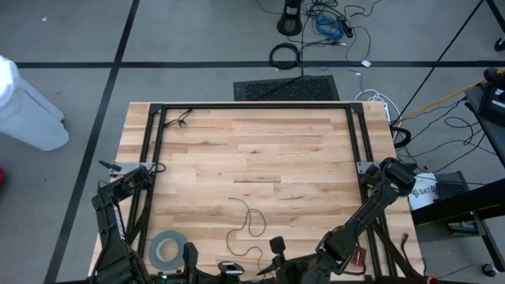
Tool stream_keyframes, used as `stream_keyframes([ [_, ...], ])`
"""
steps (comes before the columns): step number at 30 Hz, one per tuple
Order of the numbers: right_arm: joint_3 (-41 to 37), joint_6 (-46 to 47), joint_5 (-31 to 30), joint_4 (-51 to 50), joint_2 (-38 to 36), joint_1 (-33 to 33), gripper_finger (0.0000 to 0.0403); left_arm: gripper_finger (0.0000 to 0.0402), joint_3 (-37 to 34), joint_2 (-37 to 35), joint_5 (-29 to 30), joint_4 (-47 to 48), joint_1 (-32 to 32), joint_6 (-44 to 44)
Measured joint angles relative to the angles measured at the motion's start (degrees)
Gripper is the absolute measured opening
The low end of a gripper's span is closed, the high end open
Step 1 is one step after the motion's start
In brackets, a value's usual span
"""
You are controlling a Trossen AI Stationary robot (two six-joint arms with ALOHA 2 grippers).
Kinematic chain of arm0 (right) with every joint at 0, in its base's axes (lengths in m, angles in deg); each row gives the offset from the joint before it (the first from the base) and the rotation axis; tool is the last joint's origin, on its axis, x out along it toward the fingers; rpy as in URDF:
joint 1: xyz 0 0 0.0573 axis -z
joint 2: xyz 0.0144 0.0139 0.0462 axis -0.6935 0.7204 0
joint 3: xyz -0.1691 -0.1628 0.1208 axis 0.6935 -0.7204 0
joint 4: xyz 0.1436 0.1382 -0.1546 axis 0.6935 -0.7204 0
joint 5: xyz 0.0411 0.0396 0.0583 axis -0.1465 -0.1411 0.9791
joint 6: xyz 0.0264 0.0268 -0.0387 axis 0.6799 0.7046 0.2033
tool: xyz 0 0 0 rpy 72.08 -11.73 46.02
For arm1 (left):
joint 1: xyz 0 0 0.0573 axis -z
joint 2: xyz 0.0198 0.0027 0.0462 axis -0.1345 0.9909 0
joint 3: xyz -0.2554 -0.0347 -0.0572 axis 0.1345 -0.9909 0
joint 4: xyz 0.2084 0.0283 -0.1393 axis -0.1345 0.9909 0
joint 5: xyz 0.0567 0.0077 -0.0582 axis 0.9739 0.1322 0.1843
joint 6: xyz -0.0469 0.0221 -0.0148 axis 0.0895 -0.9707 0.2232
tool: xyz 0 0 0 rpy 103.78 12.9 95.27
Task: Coil cords
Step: Coil the black wire onto the spool
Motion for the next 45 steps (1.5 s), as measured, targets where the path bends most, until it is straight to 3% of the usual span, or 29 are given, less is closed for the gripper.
stream_keyframes([
  [6, 0.00, -0.52, 0.29, -0.08, 0.39, 0.16, 0.0007, 0.0006, 0.00, 0.00, -0.02, 0.03, 0.00, -0.02],
  [10, 0.00, -1.74, 0.31, 1.23, 0.38, 0.23, 0.0002, 0.0006, 0.00, 0.27, -0.04, -0.88, 0.04, -3.11],
  [16, 0.00, -4.56, 0.55, 1.18, 0.37, 3.27, 0.0001, 0.0006, -0.04, 1.71, -3.82, -7.42, 0.04, -14.77],
  [22, 0.00, -5.60, 4.81, 2.23, 0.35, 7.53, 0.0000, 0.0006, -0.04, 1.81, -6.07, -13.68, 0.04, -22.22],
  [28, 0.08, -8.97, 7.25, 6.23, 0.06, 9.60, 0.0000, 0.0006, -0.04, 1.81, -10.84, -15.54, -0.16, -23.99],
  [45, 10.56, -17.82, 14.07, 4.71, -0.66, 10.54, 0.0000, 0.0002, -0.02, 3.84, -21.35, -18.86, -2.46, -28.01],
])
